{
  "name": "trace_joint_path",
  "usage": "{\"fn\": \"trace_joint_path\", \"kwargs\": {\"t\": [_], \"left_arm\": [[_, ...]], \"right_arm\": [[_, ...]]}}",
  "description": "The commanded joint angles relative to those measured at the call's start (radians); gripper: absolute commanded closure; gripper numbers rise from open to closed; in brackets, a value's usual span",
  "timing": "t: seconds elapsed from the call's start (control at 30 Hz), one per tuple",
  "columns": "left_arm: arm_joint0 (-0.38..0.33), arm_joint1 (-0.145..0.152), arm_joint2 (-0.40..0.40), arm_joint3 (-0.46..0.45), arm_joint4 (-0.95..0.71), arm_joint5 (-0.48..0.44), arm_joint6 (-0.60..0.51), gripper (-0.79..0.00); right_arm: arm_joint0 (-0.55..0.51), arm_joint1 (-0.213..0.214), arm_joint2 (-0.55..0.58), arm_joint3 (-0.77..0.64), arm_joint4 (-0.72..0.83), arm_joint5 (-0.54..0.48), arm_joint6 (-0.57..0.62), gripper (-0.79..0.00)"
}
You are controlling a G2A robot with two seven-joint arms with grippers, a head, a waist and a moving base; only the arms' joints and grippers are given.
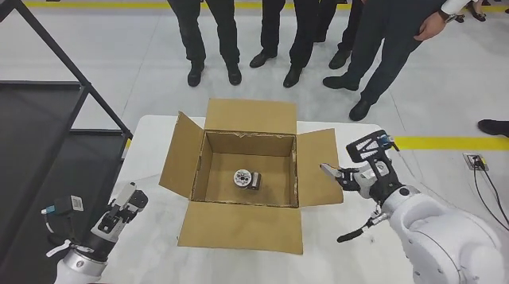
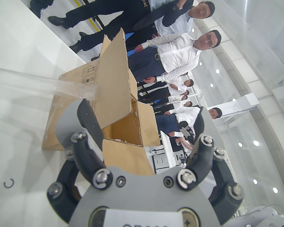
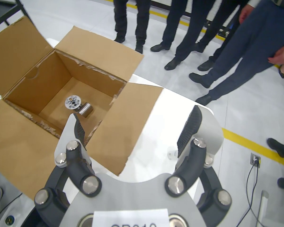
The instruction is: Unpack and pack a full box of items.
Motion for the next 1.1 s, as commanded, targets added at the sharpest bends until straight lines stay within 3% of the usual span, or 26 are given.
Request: {"fn": "trace_joint_path", "kwargs": {"t": [0.0, 0.33, 0.87, 0.93, 1.07], "left_arm": [[0.010, -0.001, 0.000, -0.004, -0.003, -0.007, 0.005, -0.785], [0.038, -0.002, 0.005, -0.015, -0.004, -0.025, 0.015, -0.785], [0.038, -0.002, 0.005, -0.015, -0.004, -0.025, 0.015, -0.785], [0.038, -0.002, 0.006, -0.015, -0.004, -0.024, 0.015, -0.785], [0.041, -0.002, 0.012, -0.027, 0.019, -0.015, 0.031, -0.785]], "right_arm": [[0.064, -0.004, -0.073, 0.045, -0.012, -0.002, 0.036, -0.785], [0.350, -0.041, -0.323, 0.375, 0.048, 0.030, 0.093, -0.785], [0.356, -0.042, -0.327, 0.383, 0.047, 0.031, 0.092, -0.785], [0.349, -0.043, -0.334, 0.386, 0.058, 0.002, 0.046, -0.785], [0.456, -0.057, -0.397, 0.536, 0.058, -0.039, 0.054, -0.785]]}}
